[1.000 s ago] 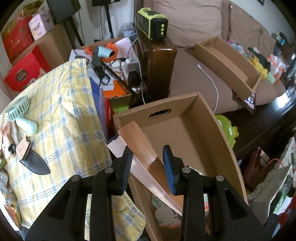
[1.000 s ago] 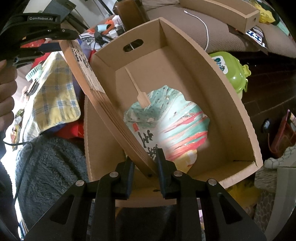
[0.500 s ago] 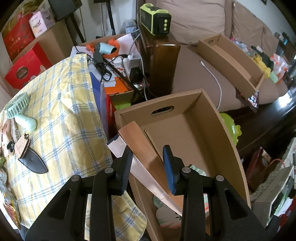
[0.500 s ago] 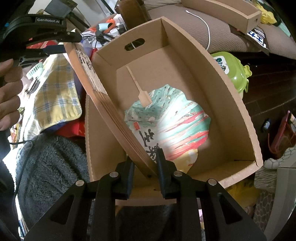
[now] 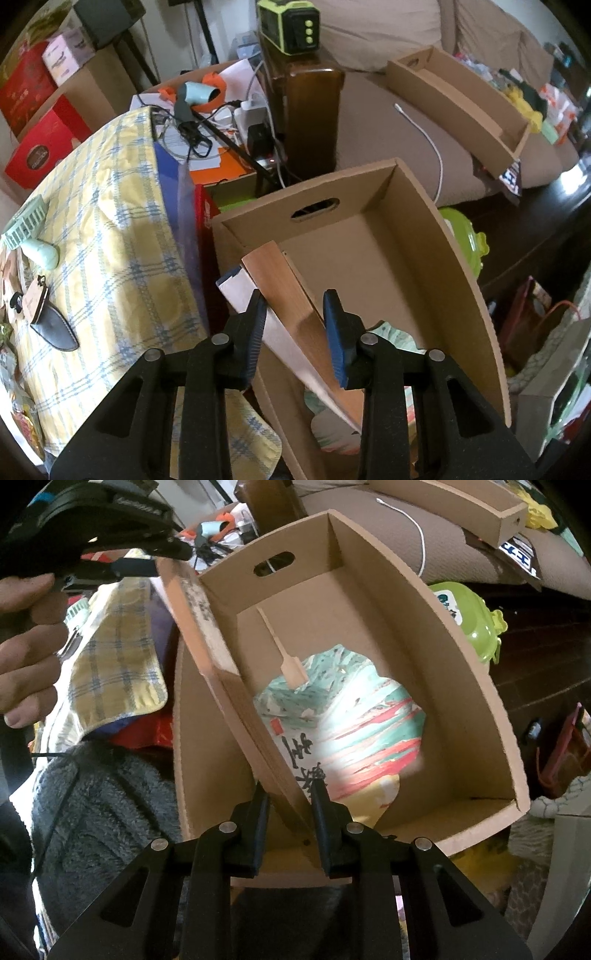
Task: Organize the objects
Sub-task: 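Open the left tool to release the board while the right tool lowers it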
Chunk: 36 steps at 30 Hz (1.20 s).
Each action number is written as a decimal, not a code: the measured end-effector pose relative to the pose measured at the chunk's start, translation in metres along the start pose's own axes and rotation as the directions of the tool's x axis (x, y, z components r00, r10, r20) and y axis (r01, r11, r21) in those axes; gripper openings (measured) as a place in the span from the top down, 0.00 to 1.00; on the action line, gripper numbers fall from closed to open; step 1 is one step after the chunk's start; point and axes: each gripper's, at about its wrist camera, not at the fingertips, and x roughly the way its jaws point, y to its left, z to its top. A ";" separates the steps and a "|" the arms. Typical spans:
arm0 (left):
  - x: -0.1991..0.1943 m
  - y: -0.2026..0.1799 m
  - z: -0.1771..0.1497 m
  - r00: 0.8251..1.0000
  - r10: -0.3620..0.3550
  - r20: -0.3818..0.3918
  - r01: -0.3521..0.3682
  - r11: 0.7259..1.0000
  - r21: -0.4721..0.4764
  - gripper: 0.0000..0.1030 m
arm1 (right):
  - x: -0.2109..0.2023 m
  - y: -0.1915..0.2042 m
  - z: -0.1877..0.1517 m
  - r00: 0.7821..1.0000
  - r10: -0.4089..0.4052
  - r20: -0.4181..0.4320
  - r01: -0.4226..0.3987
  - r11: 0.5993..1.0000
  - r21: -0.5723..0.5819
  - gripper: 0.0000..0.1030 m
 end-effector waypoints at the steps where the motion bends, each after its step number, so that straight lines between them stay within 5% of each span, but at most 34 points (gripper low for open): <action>1: 0.001 -0.003 -0.001 1.000 -0.008 -0.005 0.008 1.000 0.006 0.76 | 0.000 0.001 0.000 1.000 0.003 0.000 -0.003 1.000 -0.001 0.81; 15: 0.010 -0.014 -0.005 0.999 -0.010 -0.044 0.011 1.000 0.019 0.77 | 0.001 -0.004 0.000 1.000 0.011 -0.010 -0.011 1.000 0.005 0.83; 20: -0.001 -0.013 -0.005 0.999 -0.036 -0.003 0.036 0.999 -0.006 0.48 | 0.002 -0.004 -0.001 1.000 0.009 -0.011 -0.009 1.000 0.010 0.83; 32: -0.026 0.025 -0.009 0.997 -0.066 0.026 0.069 0.993 -0.096 0.46 | 0.007 -0.002 -0.001 1.000 -0.004 -0.028 0.005 1.000 0.005 0.83; 36: -0.045 0.046 -0.019 0.994 -0.048 0.098 0.059 0.991 -0.116 0.46 | 0.006 -0.001 0.000 1.000 -0.012 -0.008 0.013 1.000 0.014 0.83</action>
